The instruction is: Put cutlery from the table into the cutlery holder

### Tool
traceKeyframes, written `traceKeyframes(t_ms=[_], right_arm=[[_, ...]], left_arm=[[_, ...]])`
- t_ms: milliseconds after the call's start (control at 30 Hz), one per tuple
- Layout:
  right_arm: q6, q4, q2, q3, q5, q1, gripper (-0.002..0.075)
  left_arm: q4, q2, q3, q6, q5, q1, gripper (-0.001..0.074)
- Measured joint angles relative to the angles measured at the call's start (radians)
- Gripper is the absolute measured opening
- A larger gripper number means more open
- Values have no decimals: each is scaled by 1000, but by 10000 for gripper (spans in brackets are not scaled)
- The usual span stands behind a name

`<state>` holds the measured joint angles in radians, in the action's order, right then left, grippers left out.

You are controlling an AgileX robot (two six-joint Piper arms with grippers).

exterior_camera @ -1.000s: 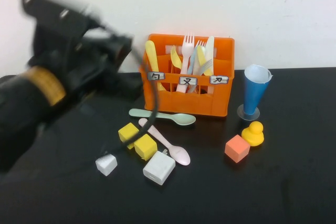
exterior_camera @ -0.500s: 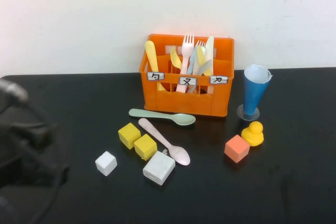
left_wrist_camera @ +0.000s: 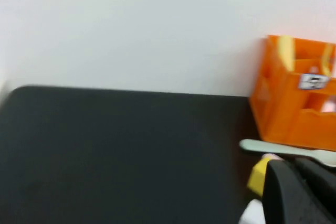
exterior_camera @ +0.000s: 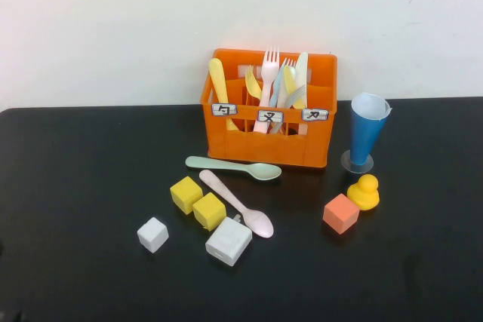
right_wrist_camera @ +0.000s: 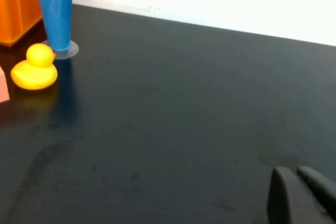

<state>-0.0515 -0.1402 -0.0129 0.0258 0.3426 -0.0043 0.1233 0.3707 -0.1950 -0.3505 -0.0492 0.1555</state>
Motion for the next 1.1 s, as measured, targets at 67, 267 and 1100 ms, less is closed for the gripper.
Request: traceKeyframes(t_ms=[67, 267, 1100], right_arm=[[0, 0, 0, 0, 0, 0, -3], [0, 0, 0, 0, 0, 0, -3], [0, 0, 0, 0, 0, 0, -3]], left_arm=[[-18, -64, 58, 1, 7, -36, -1], [-30, -266, 185, 4, -42, -146, -1], [-218, -382, 223, 284, -260, -206, -1]])
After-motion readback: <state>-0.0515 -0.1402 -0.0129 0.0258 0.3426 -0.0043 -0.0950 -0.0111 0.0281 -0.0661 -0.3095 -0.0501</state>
